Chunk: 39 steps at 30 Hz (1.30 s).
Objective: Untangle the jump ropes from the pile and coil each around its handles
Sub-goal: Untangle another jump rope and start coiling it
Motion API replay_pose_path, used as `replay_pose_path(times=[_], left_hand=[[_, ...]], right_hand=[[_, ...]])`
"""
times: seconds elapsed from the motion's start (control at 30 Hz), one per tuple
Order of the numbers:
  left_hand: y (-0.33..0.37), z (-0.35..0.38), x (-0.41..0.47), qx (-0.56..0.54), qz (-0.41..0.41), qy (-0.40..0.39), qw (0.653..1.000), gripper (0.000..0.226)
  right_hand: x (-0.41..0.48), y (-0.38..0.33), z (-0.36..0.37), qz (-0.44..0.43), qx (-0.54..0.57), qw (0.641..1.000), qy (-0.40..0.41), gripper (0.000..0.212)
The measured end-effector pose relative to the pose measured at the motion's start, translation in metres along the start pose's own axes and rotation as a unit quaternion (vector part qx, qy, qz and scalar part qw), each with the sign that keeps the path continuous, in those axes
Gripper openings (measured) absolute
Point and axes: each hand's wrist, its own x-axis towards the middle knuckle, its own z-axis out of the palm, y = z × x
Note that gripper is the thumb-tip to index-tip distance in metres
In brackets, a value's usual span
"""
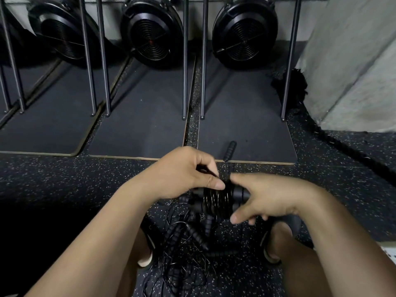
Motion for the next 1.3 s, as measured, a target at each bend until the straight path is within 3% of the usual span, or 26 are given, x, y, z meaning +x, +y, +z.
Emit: replay_pose_path(times=[0.17,0.3,0.37,0.4,0.43,0.47,0.5,0.53,0.57,0.63,0.7,0.77,0.87,0.97,1.1,1.17,1.3], left_hand=[[-0.002,-0.007,-0.003,-0.104,0.059,-0.016,0.993,0.016],[-0.009,-0.023,-0.008,-0.189,0.068,-0.008,0.980,0.020],[0.001,-0.011,0.001,-0.225,0.057,0.037,0.972,0.014],[0.005,0.000,-0.001,-0.186,0.054,0.094,0.976,0.013],[0.005,0.011,-0.002,-0.077,0.068,0.209,0.972,0.020],[0.006,0.018,-0.003,0.015,0.027,0.293,0.956,0.035],[0.013,0.020,-0.008,-0.029,0.012,0.263,0.964,0.050],[0.010,0.022,-0.006,-0.119,0.066,0.202,0.970,0.058],[0.017,0.023,-0.001,-0.164,0.058,0.168,0.970,0.054],[0.006,0.014,0.003,-0.215,0.037,0.179,0.959,0.030],[0.006,0.022,0.012,-0.206,0.042,0.205,0.956,0.014],[0.009,0.034,0.015,-0.163,0.031,0.218,0.962,0.013],[0.006,0.034,0.014,-0.158,-0.004,0.260,0.953,0.016],[0.006,0.035,0.012,-0.134,-0.033,0.241,0.961,0.026],[0.006,0.033,0.010,-0.084,-0.046,0.228,0.969,0.036],[0.009,0.032,0.009,-0.079,-0.042,0.243,0.966,0.035],[0.011,0.031,0.009,-0.095,-0.001,0.263,0.960,0.018]], right_hand=[[-0.020,-0.021,0.000,-0.093,0.038,0.988,-0.119,0.042],[-0.036,-0.026,-0.005,-0.194,0.190,0.951,-0.150,0.051],[-0.037,-0.022,-0.008,-0.239,0.226,0.937,-0.116,0.058],[-0.036,-0.020,-0.008,-0.257,0.239,0.932,-0.091,0.057],[-0.034,-0.018,-0.008,-0.274,0.260,0.923,-0.068,0.053],[-0.032,-0.018,-0.007,-0.286,0.288,0.913,-0.044,0.049],[-0.030,-0.018,-0.006,-0.296,0.318,0.901,-0.019,0.045],[-0.027,-0.018,-0.004,-0.301,0.346,0.889,0.007,0.042],[-0.024,-0.020,-0.002,-0.300,0.373,0.877,0.032,0.041],[-0.016,-0.020,-0.001,-0.288,0.425,0.855,0.082,0.045],[-0.009,-0.020,-0.002,-0.265,0.457,0.839,0.126,0.046],[-0.004,-0.020,-0.002,-0.239,0.457,0.843,0.151,0.048],[-0.003,-0.017,-0.005,-0.208,0.391,0.877,0.187,0.047],[-0.004,-0.011,-0.015,-0.178,0.321,0.911,0.188,0.049],[-0.003,-0.008,-0.016,-0.142,0.285,0.927,0.199,0.058],[-0.001,-0.008,-0.012,-0.150,0.294,0.912,0.241,0.054],[0.008,-0.008,-0.011,-0.181,0.401,0.844,0.307,0.055]])
